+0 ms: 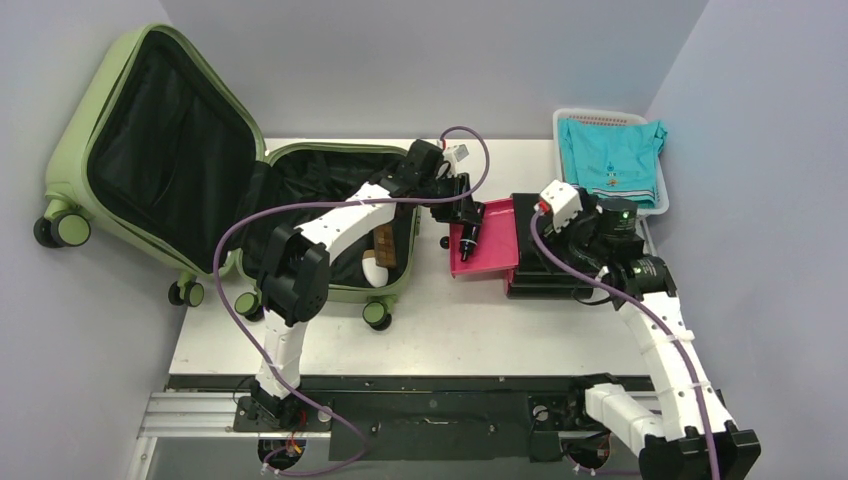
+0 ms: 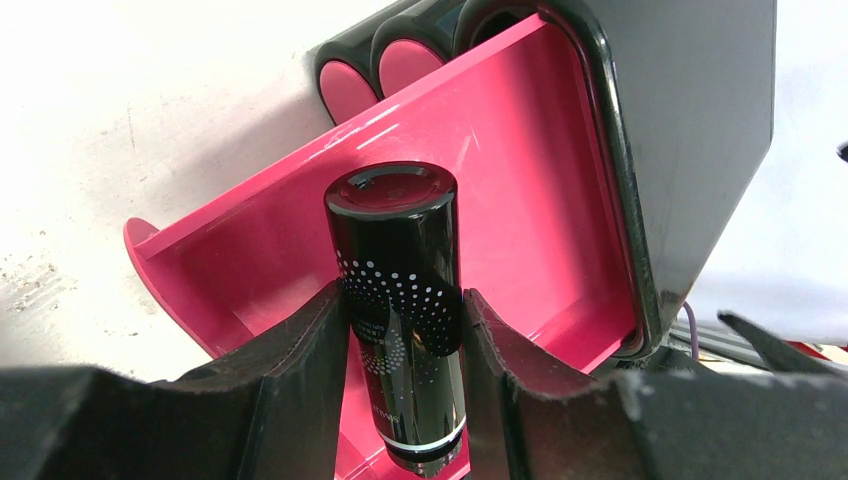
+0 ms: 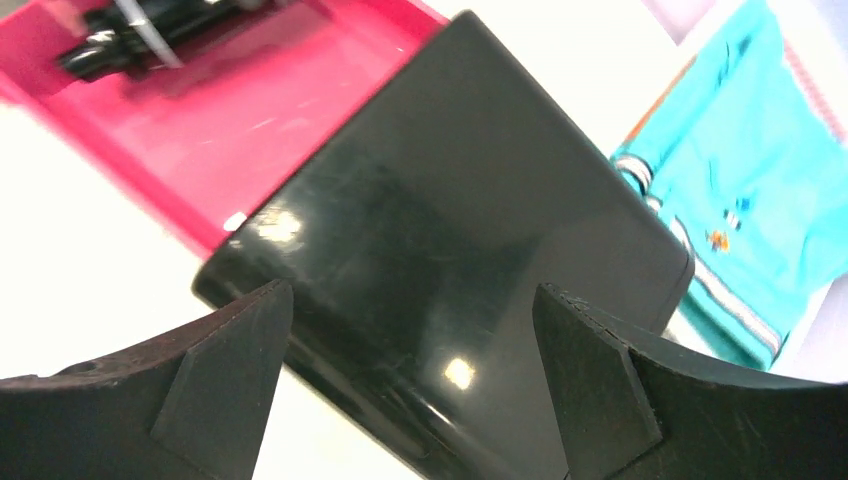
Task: Open, take out, and arrange the luggage
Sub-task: Place the personal item in the drawer.
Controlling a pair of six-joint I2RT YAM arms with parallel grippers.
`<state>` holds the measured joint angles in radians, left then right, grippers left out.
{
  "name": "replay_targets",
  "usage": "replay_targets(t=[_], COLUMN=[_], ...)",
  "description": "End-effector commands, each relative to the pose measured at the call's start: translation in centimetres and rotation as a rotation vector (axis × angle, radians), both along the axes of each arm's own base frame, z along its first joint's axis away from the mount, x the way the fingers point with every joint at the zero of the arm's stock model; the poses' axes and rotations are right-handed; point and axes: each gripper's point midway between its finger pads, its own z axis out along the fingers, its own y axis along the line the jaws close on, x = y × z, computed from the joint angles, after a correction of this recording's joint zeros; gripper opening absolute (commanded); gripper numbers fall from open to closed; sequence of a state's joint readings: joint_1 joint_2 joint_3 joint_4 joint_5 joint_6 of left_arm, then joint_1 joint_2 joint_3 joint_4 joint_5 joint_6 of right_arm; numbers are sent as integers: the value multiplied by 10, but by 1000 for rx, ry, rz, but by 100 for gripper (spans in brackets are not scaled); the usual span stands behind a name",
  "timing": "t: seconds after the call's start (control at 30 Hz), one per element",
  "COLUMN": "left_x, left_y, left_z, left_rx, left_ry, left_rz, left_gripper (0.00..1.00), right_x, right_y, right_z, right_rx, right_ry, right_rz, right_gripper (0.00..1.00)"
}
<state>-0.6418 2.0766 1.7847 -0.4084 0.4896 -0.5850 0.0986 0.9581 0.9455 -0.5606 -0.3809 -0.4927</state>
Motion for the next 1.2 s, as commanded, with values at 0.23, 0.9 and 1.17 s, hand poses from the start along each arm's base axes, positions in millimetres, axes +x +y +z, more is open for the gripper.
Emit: replay_targets(t=[0.23, 0.9, 1.17], left_x=[6, 7, 8], left_y=[-12, -17, -16], left_z=[23, 12, 15], left_rx=[-50, -46, -49], left_ry=[-64, -40, -45], left_rz=[-25, -38, -35], left_gripper=[6, 9, 12], right_x=[-25, -35, -8], right_y=[66, 119, 117], right_z=[32, -36, -51], right_rx=[-397, -695, -786], right_ry=[-126, -187, -324], right_rz=[527, 726, 566], right_gripper=[83, 84, 84])
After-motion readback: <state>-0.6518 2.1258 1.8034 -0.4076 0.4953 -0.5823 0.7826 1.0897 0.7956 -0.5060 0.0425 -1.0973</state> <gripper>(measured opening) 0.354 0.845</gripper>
